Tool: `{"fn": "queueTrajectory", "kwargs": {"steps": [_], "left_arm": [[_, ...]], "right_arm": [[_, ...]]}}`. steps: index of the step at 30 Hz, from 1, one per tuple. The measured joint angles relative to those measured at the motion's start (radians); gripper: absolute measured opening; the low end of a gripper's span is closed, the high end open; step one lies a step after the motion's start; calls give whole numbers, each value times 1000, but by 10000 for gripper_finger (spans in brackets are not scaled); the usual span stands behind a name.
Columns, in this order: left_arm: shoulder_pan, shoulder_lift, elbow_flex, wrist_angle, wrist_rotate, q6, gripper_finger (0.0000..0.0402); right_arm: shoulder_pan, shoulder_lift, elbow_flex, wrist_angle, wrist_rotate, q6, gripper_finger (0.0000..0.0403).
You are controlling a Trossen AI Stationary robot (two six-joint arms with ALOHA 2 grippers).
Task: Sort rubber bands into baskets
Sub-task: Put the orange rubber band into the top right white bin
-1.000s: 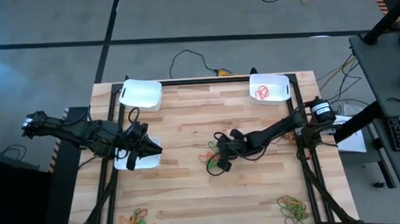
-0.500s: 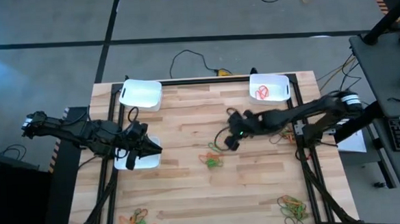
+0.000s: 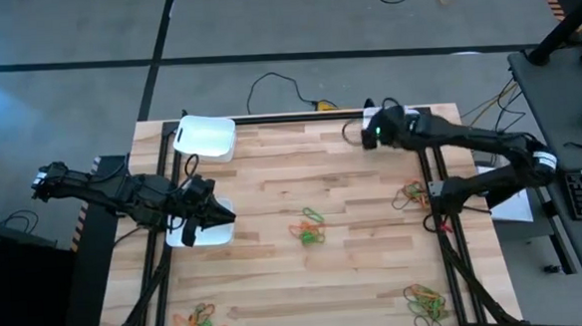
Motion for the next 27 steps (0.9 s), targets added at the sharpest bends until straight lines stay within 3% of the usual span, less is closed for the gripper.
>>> {"fn": "queueTrajectory", "kwargs": {"steps": [10,20,27], "left_arm": [[0,0,0,2,-5,-27,42],[0,-1,0,4,-80,-30,42],[0,-1,0,6,-82,-8,42]], "right_arm": [[-276,139,-42,192,-129,-3,9],[-291,302,-60,313,-137,37,16],[-290,322,-60,321,-202,40,93]]}}
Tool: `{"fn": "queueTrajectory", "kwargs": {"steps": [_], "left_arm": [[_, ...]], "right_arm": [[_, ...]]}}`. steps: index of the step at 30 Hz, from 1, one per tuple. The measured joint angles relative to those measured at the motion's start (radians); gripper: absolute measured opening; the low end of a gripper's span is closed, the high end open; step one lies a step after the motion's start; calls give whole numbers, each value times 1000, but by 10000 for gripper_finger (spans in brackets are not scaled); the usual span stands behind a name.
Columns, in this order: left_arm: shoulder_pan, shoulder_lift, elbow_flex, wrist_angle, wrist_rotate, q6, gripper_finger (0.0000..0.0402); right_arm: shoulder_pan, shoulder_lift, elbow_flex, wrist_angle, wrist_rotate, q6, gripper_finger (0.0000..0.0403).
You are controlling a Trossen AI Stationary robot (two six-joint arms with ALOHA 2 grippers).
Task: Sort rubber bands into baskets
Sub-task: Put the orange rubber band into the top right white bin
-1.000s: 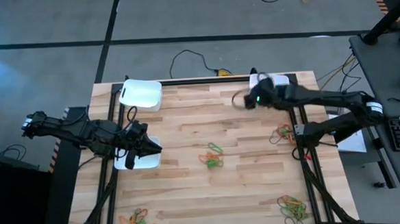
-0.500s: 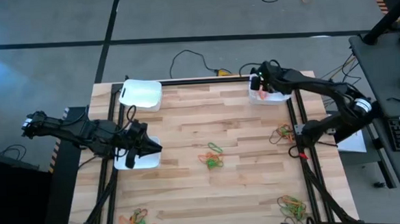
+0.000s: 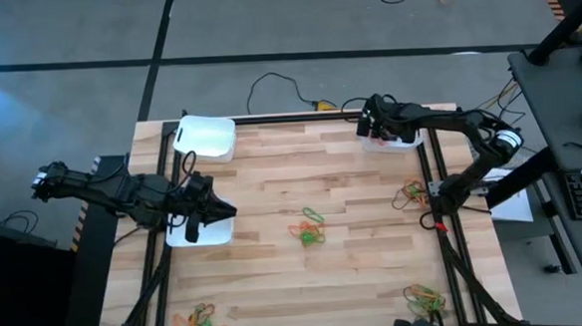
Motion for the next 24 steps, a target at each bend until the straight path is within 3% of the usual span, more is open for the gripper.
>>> {"fn": "queueTrajectory", "kwargs": {"steps": [6,10,13,18,24], "left_arm": [[0,0,0,4,-16,5,42],[0,0,0,4,-16,10,42],[0,0,0,4,-15,23,42],[0,0,0,3,-8,52,42],[0,1,0,3,-7,76,42]], "right_arm": [[59,-125,0,-12,24,-33,138],[158,-227,0,-58,27,-36,135],[271,-288,4,-217,19,0,122],[491,-372,9,-480,19,210,104],[666,-400,-4,-592,-47,472,112]]}}
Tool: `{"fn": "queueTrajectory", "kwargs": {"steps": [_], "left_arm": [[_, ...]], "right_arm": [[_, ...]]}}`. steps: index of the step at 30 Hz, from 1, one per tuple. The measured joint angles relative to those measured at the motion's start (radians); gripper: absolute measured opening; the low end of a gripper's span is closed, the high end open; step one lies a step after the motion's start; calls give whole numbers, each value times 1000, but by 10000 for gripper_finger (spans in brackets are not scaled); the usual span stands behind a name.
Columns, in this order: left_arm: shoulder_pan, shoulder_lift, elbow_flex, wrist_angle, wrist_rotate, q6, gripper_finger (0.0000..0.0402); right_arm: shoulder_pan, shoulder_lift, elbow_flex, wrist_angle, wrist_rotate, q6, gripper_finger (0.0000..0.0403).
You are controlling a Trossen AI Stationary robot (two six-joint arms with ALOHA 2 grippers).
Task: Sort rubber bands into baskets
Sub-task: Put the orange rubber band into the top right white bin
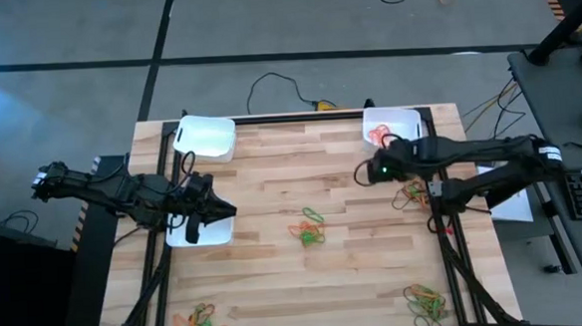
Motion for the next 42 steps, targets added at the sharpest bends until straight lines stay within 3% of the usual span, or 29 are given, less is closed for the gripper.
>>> {"fn": "queueTrajectory", "kwargs": {"steps": [7,16,30,42], "left_arm": [[0,1,0,0,0,14,42],[-2,1,0,0,14,-16,42],[-2,1,0,-1,13,-16,42],[-2,1,0,-1,13,-16,42]], "right_arm": [[-45,75,-145,1,-75,73,116],[-161,100,-294,195,-82,3,97],[-205,101,-342,212,-20,-29,79],[-205,101,-364,303,-61,-104,50]]}}
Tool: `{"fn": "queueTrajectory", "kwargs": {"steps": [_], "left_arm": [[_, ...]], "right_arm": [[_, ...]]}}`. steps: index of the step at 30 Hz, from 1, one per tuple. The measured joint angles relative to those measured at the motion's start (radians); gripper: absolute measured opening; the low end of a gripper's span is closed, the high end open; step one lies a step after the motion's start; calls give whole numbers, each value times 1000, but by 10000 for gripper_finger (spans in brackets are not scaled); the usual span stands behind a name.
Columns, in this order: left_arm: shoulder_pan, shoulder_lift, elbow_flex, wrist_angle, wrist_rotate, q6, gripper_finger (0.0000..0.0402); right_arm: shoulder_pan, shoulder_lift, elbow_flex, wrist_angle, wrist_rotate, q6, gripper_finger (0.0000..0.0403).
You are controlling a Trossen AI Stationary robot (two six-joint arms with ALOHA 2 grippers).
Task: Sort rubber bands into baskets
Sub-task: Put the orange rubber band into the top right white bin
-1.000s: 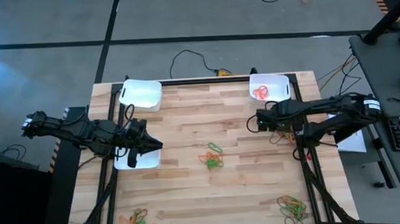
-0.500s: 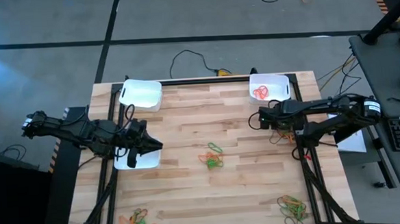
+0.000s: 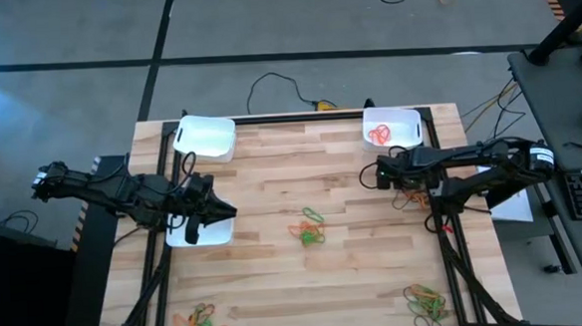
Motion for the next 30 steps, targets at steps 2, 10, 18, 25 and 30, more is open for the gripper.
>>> {"fn": "queueTrajectory", "kwargs": {"steps": [2,10,18,25,30], "left_arm": [[0,0,0,0,0,-1,42],[0,0,0,0,0,-2,42],[0,0,0,0,4,-2,42],[0,1,0,0,11,-12,42],[2,3,0,0,16,-15,42]], "right_arm": [[0,0,7,8,-8,-16,41],[0,0,16,7,-33,-29,10],[3,-1,198,15,-29,-93,9],[-50,0,383,13,-98,-225,9],[-119,0,423,-21,-291,-302,9]]}}
